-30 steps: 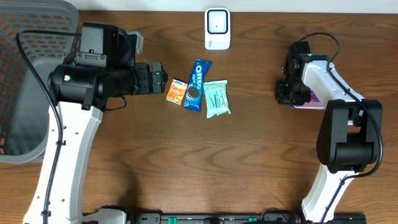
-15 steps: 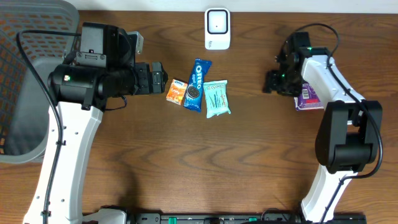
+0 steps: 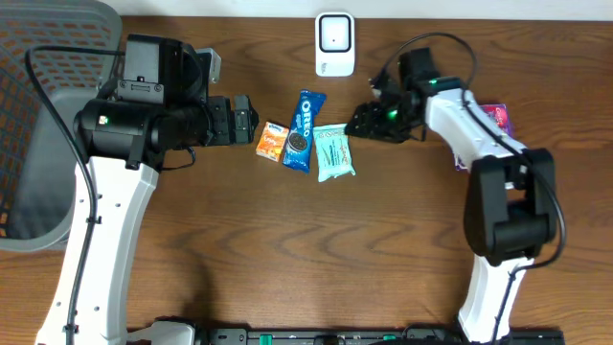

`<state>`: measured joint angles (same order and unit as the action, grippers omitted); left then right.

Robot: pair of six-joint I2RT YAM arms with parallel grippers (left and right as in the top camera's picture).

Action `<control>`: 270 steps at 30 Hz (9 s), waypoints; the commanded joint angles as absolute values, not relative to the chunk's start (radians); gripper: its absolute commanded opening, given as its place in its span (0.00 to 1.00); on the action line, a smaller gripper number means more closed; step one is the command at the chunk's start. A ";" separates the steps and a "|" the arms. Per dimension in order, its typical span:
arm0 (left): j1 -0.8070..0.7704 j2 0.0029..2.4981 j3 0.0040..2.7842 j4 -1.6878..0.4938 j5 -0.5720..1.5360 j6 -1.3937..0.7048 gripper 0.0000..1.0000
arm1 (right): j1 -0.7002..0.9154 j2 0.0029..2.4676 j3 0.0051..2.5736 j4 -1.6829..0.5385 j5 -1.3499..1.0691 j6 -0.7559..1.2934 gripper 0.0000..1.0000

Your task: Scan the item barcode

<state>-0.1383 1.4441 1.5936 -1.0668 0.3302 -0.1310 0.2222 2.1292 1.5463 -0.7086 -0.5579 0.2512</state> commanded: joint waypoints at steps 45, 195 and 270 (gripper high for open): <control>-0.136 1.446 1.592 -1.068 0.321 -0.133 0.98 | 0.231 2.127 1.685 -1.051 -0.095 0.265 0.62; -0.136 1.446 1.592 -1.068 0.321 -0.133 0.98 | -0.035 1.934 1.623 -1.082 -0.312 0.180 0.30; -0.136 1.446 1.592 -1.069 0.321 -0.133 0.98 | 0.407 2.106 1.723 -0.864 0.216 0.366 0.01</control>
